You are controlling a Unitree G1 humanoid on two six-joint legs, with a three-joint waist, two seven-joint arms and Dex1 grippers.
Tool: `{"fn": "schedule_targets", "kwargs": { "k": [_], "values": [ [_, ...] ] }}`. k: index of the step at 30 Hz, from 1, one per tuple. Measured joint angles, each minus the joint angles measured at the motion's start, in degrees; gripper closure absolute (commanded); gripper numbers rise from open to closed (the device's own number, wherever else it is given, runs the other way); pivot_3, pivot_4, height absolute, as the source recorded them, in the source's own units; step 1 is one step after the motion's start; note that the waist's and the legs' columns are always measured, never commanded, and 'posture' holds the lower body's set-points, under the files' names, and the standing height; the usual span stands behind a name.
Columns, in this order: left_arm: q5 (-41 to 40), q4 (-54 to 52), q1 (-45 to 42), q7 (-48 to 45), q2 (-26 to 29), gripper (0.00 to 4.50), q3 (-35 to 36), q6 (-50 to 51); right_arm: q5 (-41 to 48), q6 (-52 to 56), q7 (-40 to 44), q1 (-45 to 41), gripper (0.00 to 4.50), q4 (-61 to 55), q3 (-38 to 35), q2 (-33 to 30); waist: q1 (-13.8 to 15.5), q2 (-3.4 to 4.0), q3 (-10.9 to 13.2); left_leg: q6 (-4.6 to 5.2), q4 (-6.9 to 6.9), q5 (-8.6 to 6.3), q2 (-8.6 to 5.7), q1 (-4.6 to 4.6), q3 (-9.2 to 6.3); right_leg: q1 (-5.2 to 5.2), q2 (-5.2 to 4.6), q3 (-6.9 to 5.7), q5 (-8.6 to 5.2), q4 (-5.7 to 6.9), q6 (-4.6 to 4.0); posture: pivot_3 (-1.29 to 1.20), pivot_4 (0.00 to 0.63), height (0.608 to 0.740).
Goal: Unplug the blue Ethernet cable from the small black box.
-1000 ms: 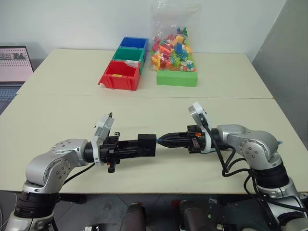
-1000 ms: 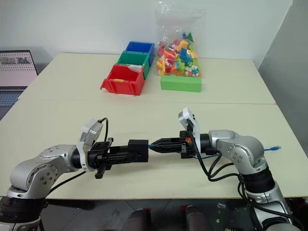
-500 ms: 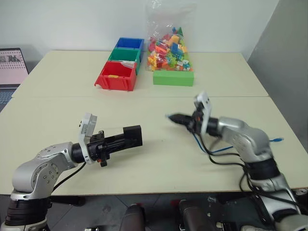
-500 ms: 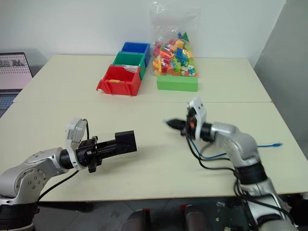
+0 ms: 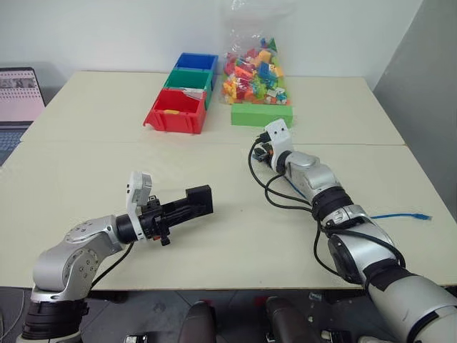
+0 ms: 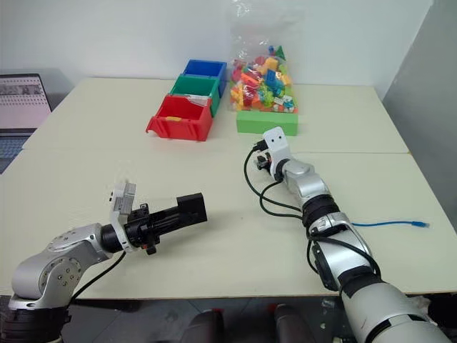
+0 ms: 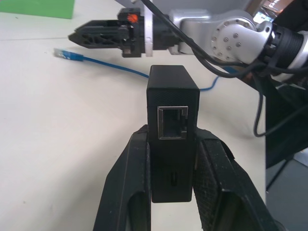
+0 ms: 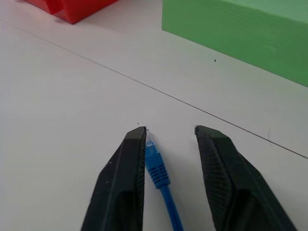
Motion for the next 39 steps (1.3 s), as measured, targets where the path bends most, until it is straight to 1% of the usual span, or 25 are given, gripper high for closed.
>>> {"fn": "schedule_targets", "kwargs": {
  "k": [1, 2, 3, 5, 6, 7, 8, 9, 10, 12, 15, 21, 28, 30, 31, 33, 37, 39],
  "values": [
    [0.15, 0.00, -0.01, 0.75, -0.41, 3.72, 0.01, -0.15, -0.09, -0.38, 0.63, 0.01, 1.98, -0.72, -0.15, -0.19, -0.08, 0.00, 0.00, 0.00, 0.00, 0.00, 0.01, 0.00, -0.01, 0.00, 0.00, 0.00, 0.00, 0.02, 0.00, 0.00, 0.150, 0.740],
    [0.82, 0.10, -0.37, 2.00, -1.14, 3.72, 0.04, -0.76, -0.16, -0.38, 1.69, 0.43, 1.64, -2.91, -0.28, -0.67, -0.12, 0.01, 0.01, 0.00, 0.00, 0.00, 0.02, 0.00, -0.06, 0.00, 0.02, -0.01, 0.00, 0.04, 0.00, 0.00, 0.150, 0.740],
    [1.34, 0.27, -0.92, 3.20, -1.89, 3.72, 0.09, -1.33, -0.21, -0.26, 2.53, 1.01, 1.50, -5.28, -0.31, -1.16, -0.11, 0.01, 0.01, 0.00, 0.00, 0.00, 0.02, 0.00, -0.09, 0.00, 0.03, -0.04, 0.00, 0.05, 0.00, 0.00, 0.150, 0.740],
    [2.34, 0.59, -1.89, 5.12, -2.92, 3.72, 0.18, -2.37, -0.23, -0.04, 3.93, 2.06, 0.99, -9.48, -0.36, -1.74, -0.08, 0.01, 0.01, 0.00, 0.00, 0.00, 0.03, 0.00, -0.11, 0.00, 0.04, -0.04, 0.00, 0.05, 0.00, 0.00, 0.150, 0.740],
    [4.10, 1.46, -3.19, 6.98, -3.72, 3.72, -0.18, -3.78, 0.15, 1.28, 5.57, 3.65, 0.74, -13.66, -0.33, -2.50, -0.07, 0.01, 0.01, 0.00, -0.01, 0.00, 0.03, 0.01, -0.11, 0.00, 0.04, -0.04, 0.00, 0.06, 0.00, 0.00, 0.150, 0.740],
    [7.42, 3.95, -5.61, 10.56, -5.54, 3.72, -0.20, -6.80, 1.84, 3.38, 9.09, 6.67, 0.69, -20.67, 0.13, -4.10, 0.43, 0.05, 0.02, 0.00, 0.01, 0.00, 0.01, 0.01, -0.16, 0.04, 0.03, -0.12, -0.01, 0.05, 0.00, 0.00, 0.150, 0.740],
    [11.52, 8.11, -8.67, 15.31, -6.97, 3.72, -0.24, -10.66, 4.16, 6.46, 13.46, 10.07, 0.69, -28.75, 1.33, -6.07, 0.93, 0.06, 0.03, 0.00, 0.01, 0.00, 0.02, -0.01, -0.18, 0.05, 0.03, -0.14, -0.01, 0.03, 0.01, 0.00, 0.150, 0.740],
    [14.80, 11.56, -10.77, 18.80, -7.64, 3.72, -0.10, -13.89, 6.08, 8.83, 16.80, 12.27, 0.69, -34.45, 2.39, -7.45, 1.24, 0.07, 0.04, 0.00, 0.02, 0.00, 0.02, -0.01, -0.18, 0.05, 0.04, -0.14, -0.01, 0.03, 0.01, 0.00, 0.150, 0.740],
    [19.77, 17.35, -13.50, 23.83, -7.89, 3.72, 0.95, -18.86, 8.92, 12.48, 21.51, 14.96, 0.69, -43.27, 4.47, -8.90, 1.17, 0.06, 0.04, 0.00, 0.01, 0.00, 0.03, -0.01, -0.18, 0.05, 0.05, -0.13, 0.00, 0.01, 0.01, 0.00, 0.150, 0.740],
    [24.59, 22.89, -16.08, 27.13, -8.40, 3.72, 0.89, -25.70, 11.23, 17.47, 24.32, 16.39, 0.69, -51.56, 5.68, -10.85, 0.90, 0.08, 0.04, 0.00, 0.01, 0.00, -0.02, 0.05, -0.06, 0.03, 0.03, -0.14, 0.01, 0.06, 0.02, 0.00, 0.150, 0.740],
    [28.76, 30.19, -18.14, 29.30, -9.40, 3.72, 0.56, -33.17, 13.03, 23.34, 24.81, 17.18, 0.69, -59.69, 5.91, -12.02, 0.98, 0.06, 0.03, 0.00, 0.03, 0.00, -0.01, 0.04, -0.06, 0.04, 0.03, -0.18, 0.01, 0.04, 0.02, 0.00, 0.150, 0.740],
    [32.61, 41.92, -18.85, 31.09, -12.52, 3.72, -0.59, -40.80, 13.17, 29.92, 23.37, 18.82, 0.69, -65.14, 8.16, -11.86, 1.15, 0.05, 0.03, 0.00, 0.05, 0.00, 0.00, 0.01, -0.10, 0.04, 0.04, -0.27, 0.01, 0.05, 0.02, 0.00, 0.150, 0.740],
    [33.00, 45.83, -19.50, 31.53, -13.82, 3.72, -0.19, -43.73, 12.14, 31.76, 21.09, 19.34, 0.69, -65.74, 9.22, -11.51, 1.20, 0.04, 0.02, 0.00, 0.05, 0.00, -0.01, 0.01, -0.12, 0.05, 0.03, -0.31, 0.02, 0.06, 0.04, 0.00, 0.150, 0.740],
    [32.57, 46.44, -19.56, 31.11, -13.85, 3.01, 0.03, -44.18, 11.71, 31.84, 20.88, 19.34, 0.69, -65.75, 9.31, -11.60, 1.19, 0.04, 0.02, 0.00, 0.05, 0.00, -0.01, 0.03, -0.11, 0.06, 0.04, -0.32, 0.01, 0.07, 0.04, 0.00, 0.150, 0.740],
    [32.33, 46.76, -19.54, 31.02, -13.88, 2.90, 0.11, -43.99, 11.59, 31.85, 20.80, 19.35, 0.69, -65.75, 9.34, -11.60, 1.16, 0.04, 0.02, 0.00, 0.05, 0.00, -0.01, 0.03, -0.11, 0.06, 0.04, -0.32, 0.01, 0.07, 0.04, 0.00, 0.150, 0.740],
    [31.72, 47.32, -19.35, 30.85, -14.12, 2.32, 0.40, -43.53, 11.27, 31.85, 20.75, 19.34, 0.69, -65.76, 9.45, -11.62, 1.12, 0.03, 0.02, 0.00, 0.05, 0.00, -0.01, 0.02, -0.12, 0.06, 0.04, -0.33, 0.01, 0.07, 0.04, 0.00, 0.150, 0.740],
    [30.77, 47.23, -19.17, 29.67, -14.12, 1.40, 0.94, -43.15, 10.67, 31.83, 20.75, 19.34, 0.69, -65.76, 9.82, -11.56, 1.10, 0.03, 0.02, 0.00, 0.05, 0.00, -0.01, 0.03, -0.11, 0.06, 0.04, -0.32, 0.01, 0.07, 0.04, 0.00, 0.150, 0.740],
    [30.60, 46.54, -18.68, 29.51, -14.12, 1.09, 0.98, -42.83, 10.60, 31.83, 20.75, 19.34, 0.69, -65.76, 10.06, -11.43, 1.08, 0.03, 0.02, 0.00, 0.05, 0.00, -0.01, 0.03, -0.10, 0.06, 0.04, -0.31, 0.01, 0.07, 0.04, 0.00, 0.150, 0.740]
  ]
}}
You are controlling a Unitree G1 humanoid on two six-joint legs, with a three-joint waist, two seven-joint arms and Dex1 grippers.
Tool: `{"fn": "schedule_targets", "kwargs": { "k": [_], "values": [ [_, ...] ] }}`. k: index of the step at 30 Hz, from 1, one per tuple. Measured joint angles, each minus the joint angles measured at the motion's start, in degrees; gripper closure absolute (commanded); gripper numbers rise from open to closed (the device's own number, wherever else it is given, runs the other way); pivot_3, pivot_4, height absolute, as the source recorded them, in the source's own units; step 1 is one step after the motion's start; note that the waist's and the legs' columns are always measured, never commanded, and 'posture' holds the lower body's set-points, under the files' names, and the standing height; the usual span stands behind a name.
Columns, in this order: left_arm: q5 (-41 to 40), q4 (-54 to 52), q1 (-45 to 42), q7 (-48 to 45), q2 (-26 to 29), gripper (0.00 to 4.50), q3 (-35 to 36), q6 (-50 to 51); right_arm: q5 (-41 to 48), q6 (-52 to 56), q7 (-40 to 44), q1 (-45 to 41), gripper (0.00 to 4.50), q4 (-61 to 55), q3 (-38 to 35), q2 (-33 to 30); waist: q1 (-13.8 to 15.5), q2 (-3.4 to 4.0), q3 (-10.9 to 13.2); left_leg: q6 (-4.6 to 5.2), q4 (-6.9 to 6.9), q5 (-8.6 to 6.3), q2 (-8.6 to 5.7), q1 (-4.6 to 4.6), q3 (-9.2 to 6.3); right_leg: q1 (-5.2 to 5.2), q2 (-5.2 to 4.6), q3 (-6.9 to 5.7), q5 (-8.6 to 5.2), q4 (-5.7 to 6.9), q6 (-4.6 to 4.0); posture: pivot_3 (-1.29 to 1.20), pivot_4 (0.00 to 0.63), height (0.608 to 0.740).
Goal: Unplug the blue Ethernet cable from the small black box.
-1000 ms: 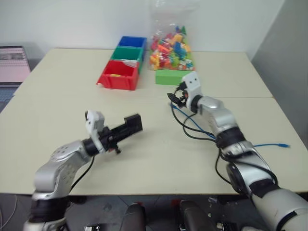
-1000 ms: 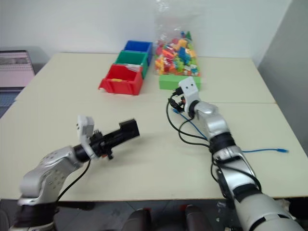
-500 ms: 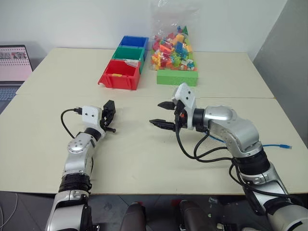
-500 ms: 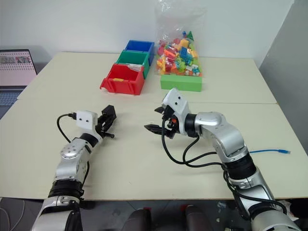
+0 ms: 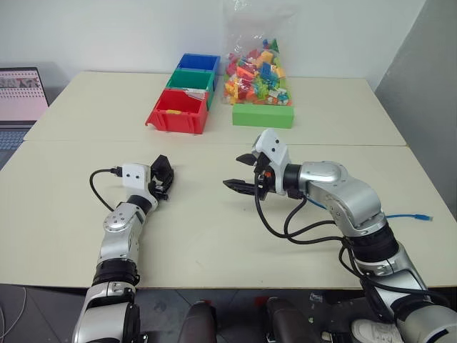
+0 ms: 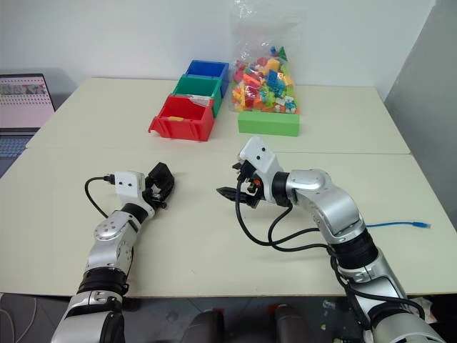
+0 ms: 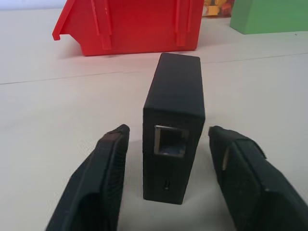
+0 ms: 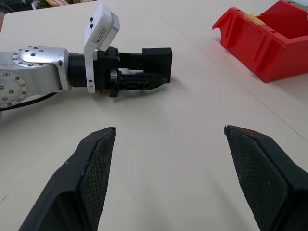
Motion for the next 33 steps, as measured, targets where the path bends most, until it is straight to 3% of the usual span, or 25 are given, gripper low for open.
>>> {"fn": "schedule_targets", "kwargs": {
  "k": [2, 10, 11, 14, 26, 33],
  "values": [
    [0.00, -2.33, 1.36, -0.03, 0.06, 0.60, -0.03, 1.36, -0.03, 0.00, -0.02, 0.00, 0.69, 0.00, 0.19, 0.12, -0.04, 0.00, 0.00, 0.00, 0.00, 0.00, 0.00, 0.00, 0.00, 0.00, 0.00, 0.01, 0.00, 0.00, 0.00, 0.00, 0.150, 0.740],
    [-3.04, -25.71, 16.44, -3.94, 5.71, 0.60, -0.47, 18.30, -2.15, -2.70, -0.93, 4.38, 0.69, -0.44, 0.37, -1.29, -0.97, 0.00, 0.01, -0.01, -0.04, 0.00, 0.03, 0.03, -0.07, 0.01, -0.01, 0.13, -0.09, 0.02, 0.15, 0.00, 0.150, 0.740],
    [-4.00, -32.33, 20.94, -6.31, 9.02, 0.60, -0.92, 21.83, -2.34, -5.13, -0.99, 7.14, 0.69, -2.11, 0.05, -1.97, -1.17, -0.31, -0.15, -0.01, -0.07, 0.00, 0.09, 0.02, -0.12, 0.04, 0.03, 0.16, -0.11, -0.03, 0.15, 0.00, 0.150, 0.740],
    [-4.78, -40.49, 26.94, -8.98, 14.74, 0.60, 0.52, 26.53, -2.47, -8.96, -0.36, 13.92, 0.69, -3.12, -2.49, -5.86, -1.12, -0.25, -0.08, -0.02, -0.08, -0.01, 0.03, 0.02, -0.07, 0.03, -0.06, 0.19, -0.13, -0.06, 0.12, 0.00, 0.150, 0.740],
    [-16.28, -49.03, 27.15, -18.95, 29.24, 0.60, 13.78, 39.89, 5.81, -10.85, 10.57, 16.28, 0.69, -2.95, -15.24, -18.30, -1.13, -0.21, 0.00, -0.01, -0.07, -0.01, 0.05, 0.10, -0.06, 0.04, 0.00, 0.21, -0.21, -0.09, 0.23, 0.00, 0.150, 0.740],
    [-17.69, -48.68, 25.81, -23.32, 32.32, 0.60, 14.69, 41.90, 6.64, -11.00, 12.64, 16.28, 0.69, -1.82, -16.03, -21.36, -1.13, -0.20, 0.02, -0.01, -0.07, -0.01, 0.05, 0.10, -0.01, 0.01, 0.00, 0.24, -0.21, -0.09, 0.23, 0.00, 0.150, 0.740]
  ]
}}
